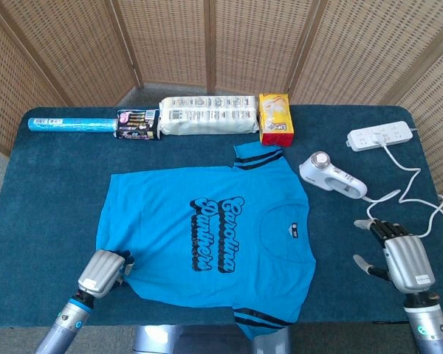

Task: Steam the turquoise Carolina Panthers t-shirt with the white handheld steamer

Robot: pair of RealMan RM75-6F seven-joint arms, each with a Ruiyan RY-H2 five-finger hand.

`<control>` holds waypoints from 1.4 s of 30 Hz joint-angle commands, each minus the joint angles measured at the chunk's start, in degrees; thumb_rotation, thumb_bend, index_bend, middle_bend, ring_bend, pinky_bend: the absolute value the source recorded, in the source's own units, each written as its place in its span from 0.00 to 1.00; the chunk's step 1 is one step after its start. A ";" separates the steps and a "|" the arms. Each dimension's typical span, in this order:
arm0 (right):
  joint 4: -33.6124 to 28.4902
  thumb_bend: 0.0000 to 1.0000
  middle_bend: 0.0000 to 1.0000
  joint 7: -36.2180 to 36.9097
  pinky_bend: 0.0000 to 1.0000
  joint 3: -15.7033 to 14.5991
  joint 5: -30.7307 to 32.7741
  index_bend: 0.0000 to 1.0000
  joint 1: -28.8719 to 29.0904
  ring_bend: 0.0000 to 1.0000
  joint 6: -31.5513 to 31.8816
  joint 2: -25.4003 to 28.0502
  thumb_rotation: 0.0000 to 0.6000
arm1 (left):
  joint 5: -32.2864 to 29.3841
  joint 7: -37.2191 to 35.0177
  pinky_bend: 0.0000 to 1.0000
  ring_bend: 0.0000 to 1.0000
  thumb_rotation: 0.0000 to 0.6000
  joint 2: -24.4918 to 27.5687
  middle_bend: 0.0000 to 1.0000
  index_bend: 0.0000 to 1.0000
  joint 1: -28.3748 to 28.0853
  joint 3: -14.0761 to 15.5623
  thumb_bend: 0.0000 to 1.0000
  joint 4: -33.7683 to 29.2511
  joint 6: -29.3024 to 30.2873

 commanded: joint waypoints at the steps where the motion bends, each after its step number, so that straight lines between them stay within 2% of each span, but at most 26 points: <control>1: -2.68 0.23 0.37 -1.76 0.43 2.29 1.57 0.29 3.25 0.39 -3.50 -0.93 0.99 | 0.07 -0.93 0.72 0.65 1.00 0.29 0.69 0.72 -0.64 -0.03 0.43 -0.27 -0.58; 7: -4.95 0.22 0.31 -4.00 0.41 6.21 9.04 0.21 8.78 0.34 -11.20 -2.79 0.99 | 0.12 -1.67 0.72 0.65 1.00 0.62 0.69 0.72 -1.63 0.37 0.43 -0.55 -1.78; 11: -3.09 0.22 0.27 -7.85 0.39 9.85 16.43 0.17 13.35 0.32 -16.02 -5.50 0.99 | -0.37 -1.74 0.72 0.65 1.00 0.74 0.69 0.72 -2.39 0.14 0.43 -0.93 -2.62; 18: 2.87 0.22 0.26 -14.46 0.38 13.40 24.78 0.12 18.10 0.29 -16.96 -11.97 0.99 | -0.90 -1.50 0.72 0.65 1.00 0.75 0.69 0.72 -3.04 -0.03 0.43 -1.16 -2.95; 28: 13.58 0.22 0.19 -23.76 0.27 15.33 36.20 0.05 23.94 0.19 -20.02 -18.96 0.98 | -1.92 -1.36 0.72 0.65 1.00 0.29 0.69 0.72 -3.94 -0.49 0.42 -1.48 -3.56; 42: 23.85 0.22 0.19 -27.49 0.27 14.76 41.42 0.05 27.40 0.19 -21.98 -23.36 0.99 | -2.69 -0.93 0.72 0.65 1.00 -0.59 0.69 0.72 -4.90 -0.64 0.42 -1.95 -4.12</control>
